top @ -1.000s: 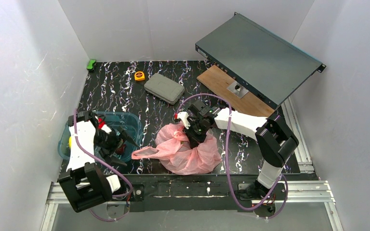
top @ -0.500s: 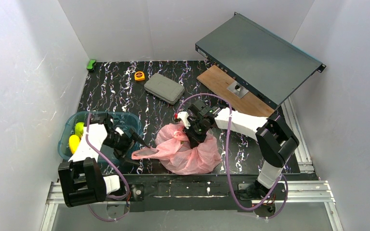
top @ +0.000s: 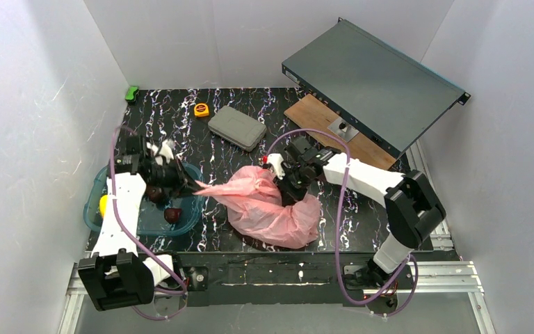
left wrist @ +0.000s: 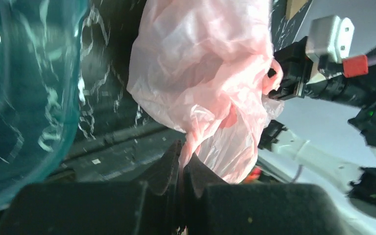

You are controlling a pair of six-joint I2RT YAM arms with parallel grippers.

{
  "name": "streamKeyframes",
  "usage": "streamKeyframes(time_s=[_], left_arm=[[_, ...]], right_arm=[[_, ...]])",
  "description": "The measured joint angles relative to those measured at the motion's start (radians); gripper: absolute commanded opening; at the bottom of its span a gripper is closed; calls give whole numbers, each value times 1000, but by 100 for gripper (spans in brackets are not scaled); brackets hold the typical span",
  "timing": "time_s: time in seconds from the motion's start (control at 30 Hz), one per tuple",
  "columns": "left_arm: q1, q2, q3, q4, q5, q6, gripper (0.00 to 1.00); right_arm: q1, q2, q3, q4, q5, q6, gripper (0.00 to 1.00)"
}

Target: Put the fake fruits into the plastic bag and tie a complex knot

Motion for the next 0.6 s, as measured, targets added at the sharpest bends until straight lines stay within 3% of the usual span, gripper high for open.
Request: streamKeyframes(time_s=[0.17, 0.3, 0.47, 0.6], left_arm=[[-47, 23, 262, -97, -96, 396, 0], [-136, -18, 288, -105, -157, 726, 0], [-313, -262, 90, -45, -178, 1199, 0], [-352, -594, -192, -2, -165, 1647, 0]], right_arm=[[-64, -117, -14, 24, -34, -40, 1], [-116, -194, -19, 28, -43, -100, 1], [-158, -168, -19, 0, -51, -146, 1], [-162, -133, -19, -6, -75, -176, 1]])
